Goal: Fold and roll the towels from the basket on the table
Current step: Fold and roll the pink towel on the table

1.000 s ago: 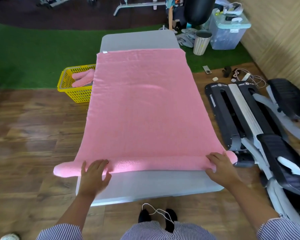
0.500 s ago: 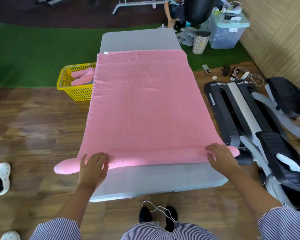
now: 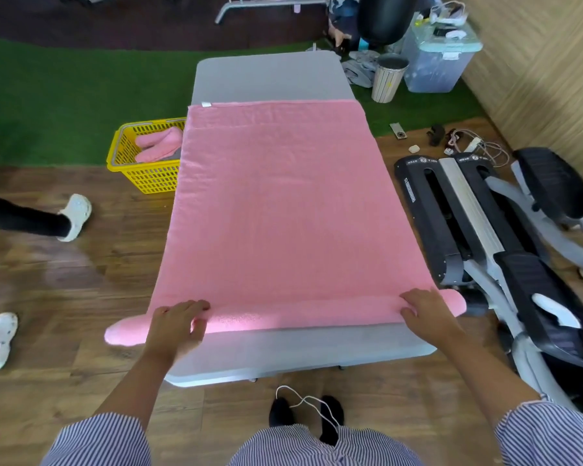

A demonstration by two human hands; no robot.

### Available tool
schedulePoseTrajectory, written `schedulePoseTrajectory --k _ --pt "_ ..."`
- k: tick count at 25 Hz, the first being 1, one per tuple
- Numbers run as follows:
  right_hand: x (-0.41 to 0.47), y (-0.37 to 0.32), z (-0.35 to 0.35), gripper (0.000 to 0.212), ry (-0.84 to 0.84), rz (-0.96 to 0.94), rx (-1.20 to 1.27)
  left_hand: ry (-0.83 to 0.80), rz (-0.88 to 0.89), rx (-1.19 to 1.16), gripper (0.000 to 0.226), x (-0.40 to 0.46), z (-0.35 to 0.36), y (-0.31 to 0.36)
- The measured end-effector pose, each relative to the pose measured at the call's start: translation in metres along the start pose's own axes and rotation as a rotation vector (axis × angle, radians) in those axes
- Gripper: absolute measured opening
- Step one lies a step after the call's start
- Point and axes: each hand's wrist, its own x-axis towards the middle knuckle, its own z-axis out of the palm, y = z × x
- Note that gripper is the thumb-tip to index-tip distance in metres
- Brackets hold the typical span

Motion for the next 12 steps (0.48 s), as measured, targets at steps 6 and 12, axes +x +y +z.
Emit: schedulePoseTrajectory --k 6,12 --pt "0.011 -0.015 0.005 0.034 0.210 -0.046 0.008 0.007 -0.057 0.024 0.044 0.006 -0.002 0.001" --pt "0.007 -0.018 0.006 0.046 0.070 -0.021 0.021 -0.049 -0.087 0.016 0.048 0.004 0.008 0.001"
